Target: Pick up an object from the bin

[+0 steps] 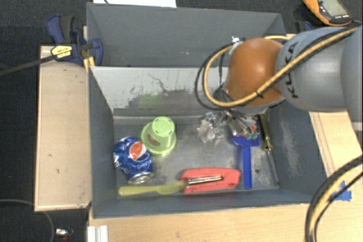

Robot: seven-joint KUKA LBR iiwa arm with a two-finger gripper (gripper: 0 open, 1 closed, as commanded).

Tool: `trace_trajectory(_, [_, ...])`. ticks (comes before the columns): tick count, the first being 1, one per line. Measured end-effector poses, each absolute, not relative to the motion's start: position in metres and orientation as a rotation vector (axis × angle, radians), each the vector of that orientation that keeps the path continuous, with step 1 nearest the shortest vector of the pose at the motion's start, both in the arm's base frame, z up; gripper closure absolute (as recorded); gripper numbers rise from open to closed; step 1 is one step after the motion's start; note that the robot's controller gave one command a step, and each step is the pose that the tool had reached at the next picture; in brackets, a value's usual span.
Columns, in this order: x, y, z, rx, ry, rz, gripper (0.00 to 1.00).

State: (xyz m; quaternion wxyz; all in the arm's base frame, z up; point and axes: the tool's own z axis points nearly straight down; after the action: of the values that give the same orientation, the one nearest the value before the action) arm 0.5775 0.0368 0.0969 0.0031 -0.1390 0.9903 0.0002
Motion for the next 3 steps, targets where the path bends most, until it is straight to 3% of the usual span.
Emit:
trace_trajectory(1, [0.575,0.075,0.080,-0.551,3.088,0.001,1.00])
trace_trajectory(2, [0.543,0.029,0.074,-0.693,3.059,0.000,1.00])
trace_trajectory(3, [0.547,0.012,0.072,-0.732,3.041,0.002,1.00])
